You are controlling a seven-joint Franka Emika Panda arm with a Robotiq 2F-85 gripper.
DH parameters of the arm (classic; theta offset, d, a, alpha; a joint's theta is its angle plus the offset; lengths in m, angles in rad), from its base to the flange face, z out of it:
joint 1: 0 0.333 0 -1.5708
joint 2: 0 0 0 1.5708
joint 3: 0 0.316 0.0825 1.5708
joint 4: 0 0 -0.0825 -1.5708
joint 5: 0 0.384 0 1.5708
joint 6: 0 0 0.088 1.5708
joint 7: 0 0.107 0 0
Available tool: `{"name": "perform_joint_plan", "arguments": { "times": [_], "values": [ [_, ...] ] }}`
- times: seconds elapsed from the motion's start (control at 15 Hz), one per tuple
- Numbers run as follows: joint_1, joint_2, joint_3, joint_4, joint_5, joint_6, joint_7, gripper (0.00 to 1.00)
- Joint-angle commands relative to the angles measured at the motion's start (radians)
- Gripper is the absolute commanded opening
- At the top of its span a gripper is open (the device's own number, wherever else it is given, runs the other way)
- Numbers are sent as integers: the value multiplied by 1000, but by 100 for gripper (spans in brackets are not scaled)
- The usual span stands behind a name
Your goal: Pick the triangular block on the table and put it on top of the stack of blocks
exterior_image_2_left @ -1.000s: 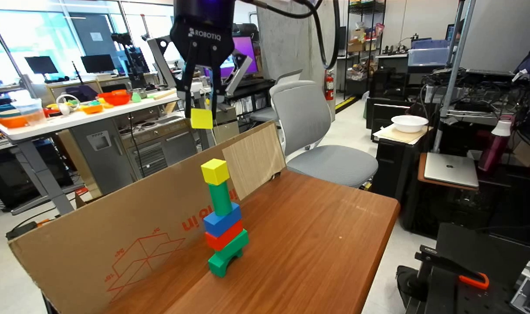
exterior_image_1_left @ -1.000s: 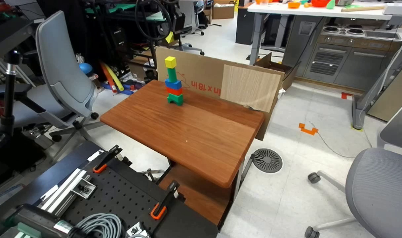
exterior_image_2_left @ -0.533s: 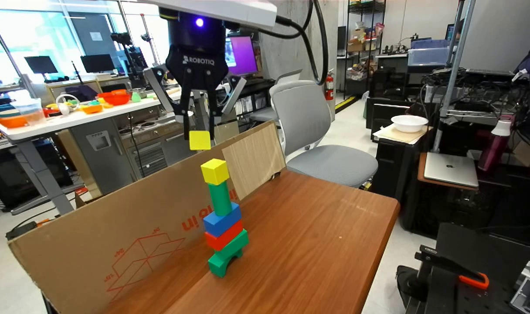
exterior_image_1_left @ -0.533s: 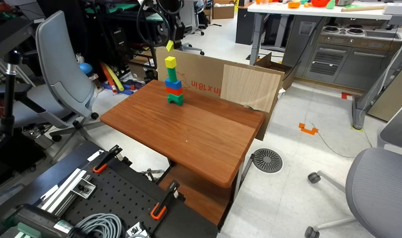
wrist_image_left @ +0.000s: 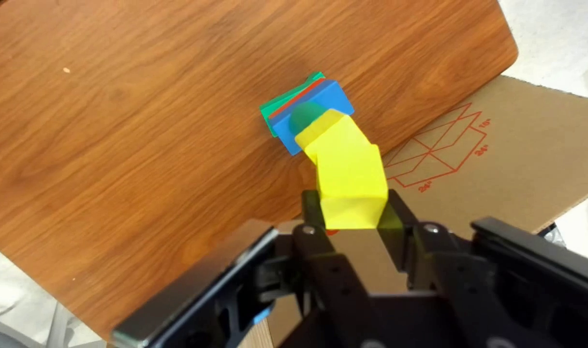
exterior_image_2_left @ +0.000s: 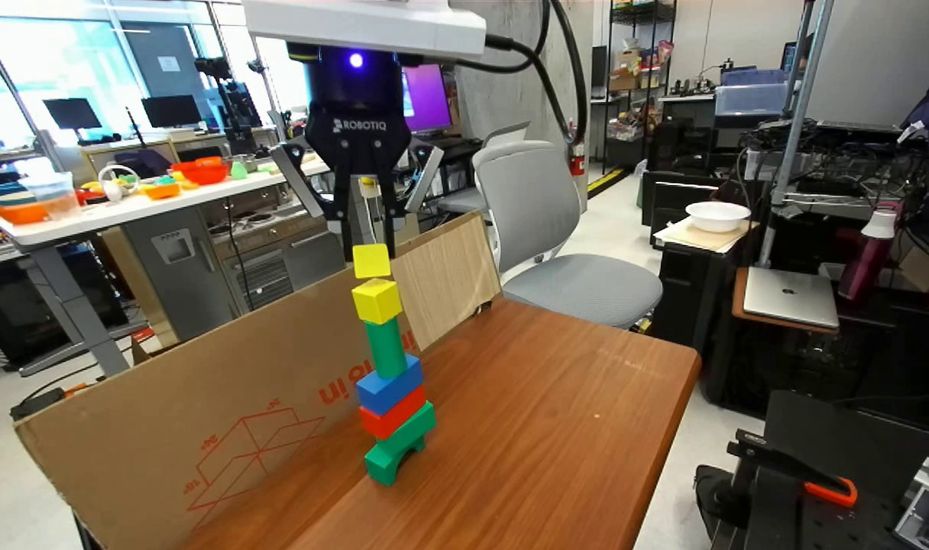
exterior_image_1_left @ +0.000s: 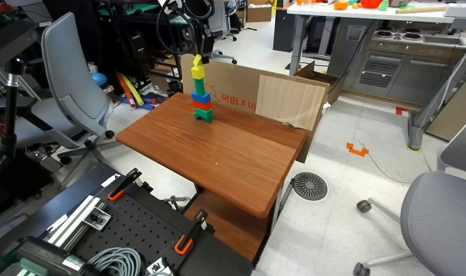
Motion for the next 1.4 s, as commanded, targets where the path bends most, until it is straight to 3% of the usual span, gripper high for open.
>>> {"name": "perform_joint_plan", "arguments": {
  "times": [0.0,1.0,1.07,1.13,1.33],
  "values": [
    [36,17,-27,41,-70,-76,62,8],
    [51,25,-17,57,-105,-98,68,8],
    [52,27,-17,58,-106,-100,70,38],
    [53,28,-17,58,-108,-101,71,59],
    [58,27,-19,54,-123,-98,71,70]
  ]
}}
